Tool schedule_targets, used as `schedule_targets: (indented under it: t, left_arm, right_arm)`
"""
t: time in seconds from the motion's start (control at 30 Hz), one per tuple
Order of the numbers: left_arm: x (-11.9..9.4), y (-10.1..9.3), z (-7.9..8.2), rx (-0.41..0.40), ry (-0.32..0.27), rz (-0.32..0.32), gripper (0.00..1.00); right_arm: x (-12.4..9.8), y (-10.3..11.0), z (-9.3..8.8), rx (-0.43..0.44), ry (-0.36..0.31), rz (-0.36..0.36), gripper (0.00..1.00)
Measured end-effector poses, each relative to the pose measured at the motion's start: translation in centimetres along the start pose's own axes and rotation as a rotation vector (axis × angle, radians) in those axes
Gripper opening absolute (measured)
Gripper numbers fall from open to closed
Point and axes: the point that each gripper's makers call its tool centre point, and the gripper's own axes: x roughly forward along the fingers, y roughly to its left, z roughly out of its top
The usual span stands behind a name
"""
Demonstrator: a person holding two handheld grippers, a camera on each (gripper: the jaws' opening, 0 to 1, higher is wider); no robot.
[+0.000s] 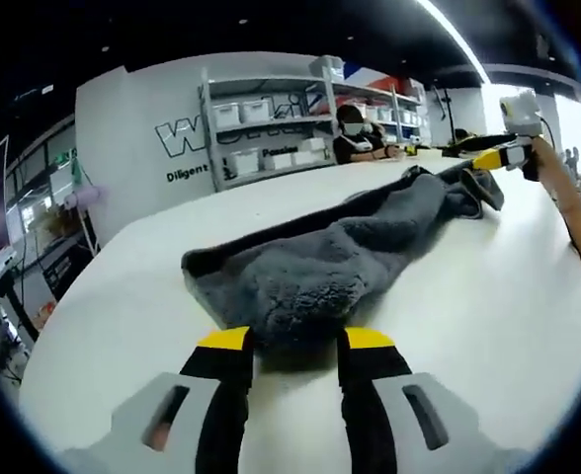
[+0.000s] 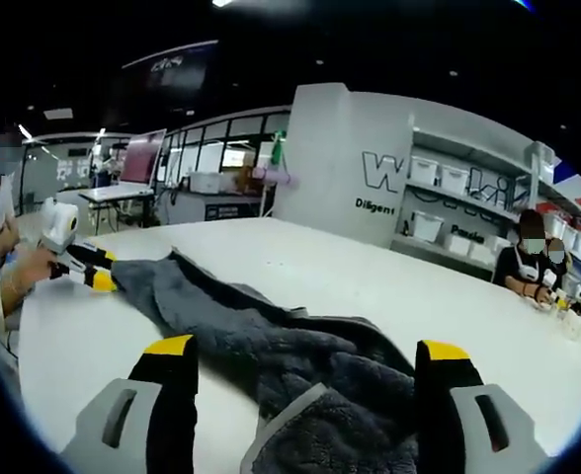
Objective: Fold the towel on the table until its edges align and the towel forms a compact rectangular stack.
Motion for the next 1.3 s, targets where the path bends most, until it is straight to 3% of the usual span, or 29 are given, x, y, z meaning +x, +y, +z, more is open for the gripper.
schedule_targets:
  t: [0.13,0.27,0.33,0.6,0.87,1.3]
  left_arm:
    - [0.2,0.0,0.2,-0.004,0.002,-0.005,0.26]
    - [0.1,-0.4,0.8,0.007,-0.012,-0.026,0.09]
    - [-0.2,-0.6,1.2,0.003,-0.017,-0.042,0.07]
    - [-2.1,-2.0,3.0,0.044,-0.019,-0.093,0.06]
    - [-3.8,-1.4,5.6,0.058,-0.063,-0.102,0.06]
    - [-6.7,-4.6,8.8,0.051,-0.137,-0.227,0.06]
  right_arm:
    - [-0.1,-0.1,0.1,0.002,-0.005,-0.002,0.92]
    - [-0.2,0.0,0.2,0.004,-0.011,-0.002,0.92]
    - [-0.2,0.0,0.3,0.004,-0.012,-0.002,0.92]
    - [-0.3,0.2,0.4,0.003,-0.015,0.002,0.91]
    - [-0.4,0.3,0.4,0.006,-0.013,0.001,0.91]
    - [-0.4,0.2,0.3,0.008,-0.009,0.001,0.91]
